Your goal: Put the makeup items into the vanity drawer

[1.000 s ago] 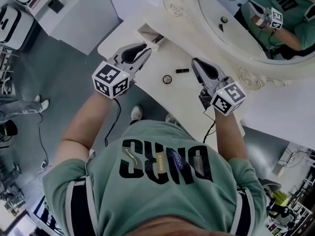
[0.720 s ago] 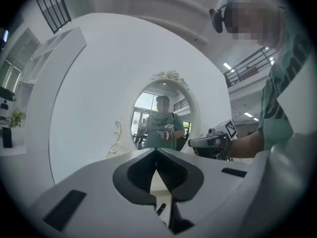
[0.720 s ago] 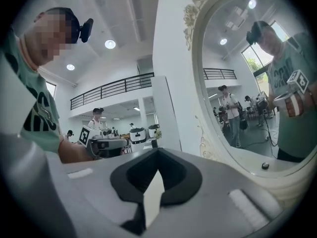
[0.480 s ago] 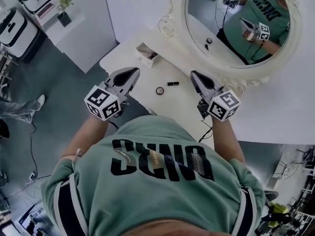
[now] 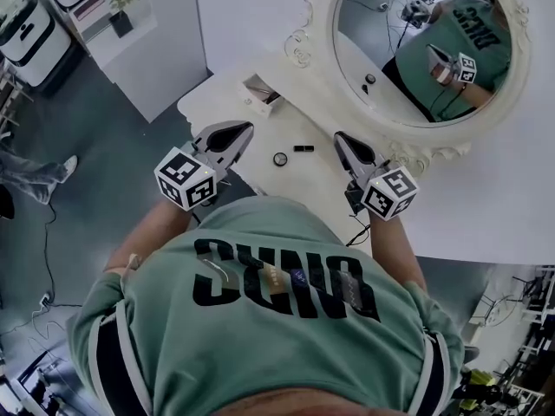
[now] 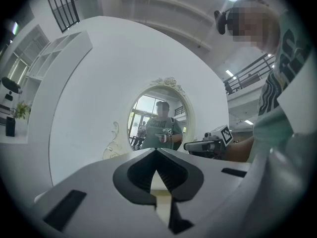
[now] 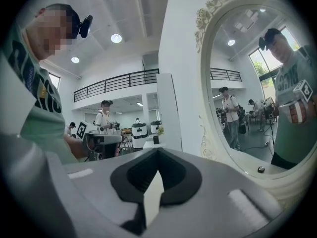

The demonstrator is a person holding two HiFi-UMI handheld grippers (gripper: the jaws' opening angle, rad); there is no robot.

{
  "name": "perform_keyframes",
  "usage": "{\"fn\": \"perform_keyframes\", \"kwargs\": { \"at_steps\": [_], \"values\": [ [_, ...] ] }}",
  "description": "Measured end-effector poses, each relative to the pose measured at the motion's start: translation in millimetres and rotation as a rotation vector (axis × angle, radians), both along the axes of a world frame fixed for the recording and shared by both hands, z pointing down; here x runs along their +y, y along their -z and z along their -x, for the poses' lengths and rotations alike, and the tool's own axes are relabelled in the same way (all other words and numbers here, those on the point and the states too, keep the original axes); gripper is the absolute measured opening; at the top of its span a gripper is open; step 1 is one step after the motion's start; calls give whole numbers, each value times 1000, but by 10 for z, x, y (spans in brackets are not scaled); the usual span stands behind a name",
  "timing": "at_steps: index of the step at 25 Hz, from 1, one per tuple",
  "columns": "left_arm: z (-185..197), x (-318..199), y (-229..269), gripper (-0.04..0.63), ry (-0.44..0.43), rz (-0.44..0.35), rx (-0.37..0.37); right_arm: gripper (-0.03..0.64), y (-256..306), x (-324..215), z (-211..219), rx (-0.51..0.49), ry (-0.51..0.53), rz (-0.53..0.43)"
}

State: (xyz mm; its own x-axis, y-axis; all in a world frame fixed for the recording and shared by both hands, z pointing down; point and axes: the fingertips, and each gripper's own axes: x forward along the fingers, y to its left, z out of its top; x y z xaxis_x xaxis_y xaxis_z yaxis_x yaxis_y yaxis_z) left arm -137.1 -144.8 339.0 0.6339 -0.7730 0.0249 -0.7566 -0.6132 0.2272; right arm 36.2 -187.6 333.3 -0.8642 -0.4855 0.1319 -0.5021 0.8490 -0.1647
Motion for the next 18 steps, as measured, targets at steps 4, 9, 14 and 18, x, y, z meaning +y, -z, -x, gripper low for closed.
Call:
{"fn": "perform_keyframes", "kwargs": {
  "at_steps": [4,9,14,18],
  "values": [
    [28,10,-15,3,7,5,-6,8,-27,28,1,11,5,2],
    [33,25,-60,3,10,22,-2,8,-59,51,4,10,8,13],
    [56,26,-100,3,16,29,-2,8,-76,65,35,7,17,15],
    [87,11,-114,3,24,32,1,8,-89,55,40,8,18,15]
  ]
}}
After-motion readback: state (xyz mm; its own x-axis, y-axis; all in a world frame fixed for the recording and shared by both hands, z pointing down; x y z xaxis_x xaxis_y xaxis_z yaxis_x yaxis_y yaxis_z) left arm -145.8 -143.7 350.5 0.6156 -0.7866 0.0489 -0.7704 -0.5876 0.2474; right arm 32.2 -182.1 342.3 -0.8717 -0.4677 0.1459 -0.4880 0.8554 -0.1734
